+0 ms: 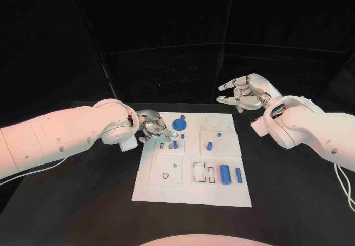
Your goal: Assemble the parts on the task board
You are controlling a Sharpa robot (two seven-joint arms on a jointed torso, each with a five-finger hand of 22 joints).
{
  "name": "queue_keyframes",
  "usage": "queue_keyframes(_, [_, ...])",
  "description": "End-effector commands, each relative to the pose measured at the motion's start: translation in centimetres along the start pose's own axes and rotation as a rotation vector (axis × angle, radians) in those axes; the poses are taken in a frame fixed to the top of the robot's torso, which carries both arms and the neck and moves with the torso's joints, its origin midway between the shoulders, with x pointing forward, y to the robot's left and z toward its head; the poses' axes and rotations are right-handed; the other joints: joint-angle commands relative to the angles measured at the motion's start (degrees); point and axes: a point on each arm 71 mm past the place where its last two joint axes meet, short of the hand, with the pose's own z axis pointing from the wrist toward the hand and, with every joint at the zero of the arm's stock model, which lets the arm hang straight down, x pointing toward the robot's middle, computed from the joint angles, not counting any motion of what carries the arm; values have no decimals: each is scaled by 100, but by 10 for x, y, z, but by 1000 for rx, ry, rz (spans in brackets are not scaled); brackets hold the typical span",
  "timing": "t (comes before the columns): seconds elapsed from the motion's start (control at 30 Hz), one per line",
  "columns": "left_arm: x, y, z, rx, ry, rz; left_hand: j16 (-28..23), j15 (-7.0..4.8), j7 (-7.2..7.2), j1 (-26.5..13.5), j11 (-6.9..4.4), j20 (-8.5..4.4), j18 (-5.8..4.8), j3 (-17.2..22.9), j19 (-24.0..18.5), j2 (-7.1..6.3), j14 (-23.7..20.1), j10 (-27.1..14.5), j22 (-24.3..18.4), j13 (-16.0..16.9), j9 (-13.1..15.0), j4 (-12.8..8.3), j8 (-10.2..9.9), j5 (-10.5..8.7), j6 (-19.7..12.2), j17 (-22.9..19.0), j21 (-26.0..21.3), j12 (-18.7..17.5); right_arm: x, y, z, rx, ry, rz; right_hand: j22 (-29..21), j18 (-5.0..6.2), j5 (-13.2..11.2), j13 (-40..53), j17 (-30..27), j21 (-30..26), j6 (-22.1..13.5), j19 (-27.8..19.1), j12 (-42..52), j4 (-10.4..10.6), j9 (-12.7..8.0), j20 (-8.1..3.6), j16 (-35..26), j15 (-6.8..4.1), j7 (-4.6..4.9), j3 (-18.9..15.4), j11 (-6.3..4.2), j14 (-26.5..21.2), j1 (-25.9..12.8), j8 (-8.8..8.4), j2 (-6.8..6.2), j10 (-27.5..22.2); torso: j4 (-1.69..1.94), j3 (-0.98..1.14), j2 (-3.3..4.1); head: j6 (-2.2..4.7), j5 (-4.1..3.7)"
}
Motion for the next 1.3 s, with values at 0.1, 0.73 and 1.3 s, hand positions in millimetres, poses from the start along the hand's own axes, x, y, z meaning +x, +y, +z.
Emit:
queue_keyframes(0.1, [0, -1, 7, -150, -25, 122, 68, -43, -56, -138, -60, -60, -107, -255, 89, -46, 578, 59, 228, 190, 288, 146, 324, -8, -82, 1486, 170, 173, -2, -1, 2, 10, -4, 27, -20, 35, 21, -12, 4, -47, 42, 3, 19, -9, 7, -26, -37, -41, 5, 17, -11, 256, 32, 25, 37, 35, 3, 7, -13, -24, -14])
queue_keyframes(0.73, [2, -21, 27, -209, -53, 193, 78, -76, -101, -90, -92, -93, -141, -544, 83, 18, 583, 83, 490, 297, 850, 329, 863, -12, -418, 1506, 365, 273, 0, -3, 5, 27, 10, 18, -50, 38, 34, -34, -30, -66, 66, -5, 7, -10, 9, -31, -56, -47, -3, 0, -18, 250, 19, 44, 29, 25, 5, 3, 6, -98, -23])
queue_keyframes(1.3, [7, -30, 37, -226, 9, 234, 78, -66, -89, 86, -81, -82, -140, -527, 60, 102, 583, 50, 516, 277, 1039, 256, 1015, -9, -577, 1506, 382, 252, 3, -3, 7, 32, 23, 18, -60, 40, 36, -40, -40, -72, 70, -9, 4, -8, 9, -32, -61, -48, -4, -3, -19, 248, 15, 46, 29, 21, 12, 0, 7, -145, -55])
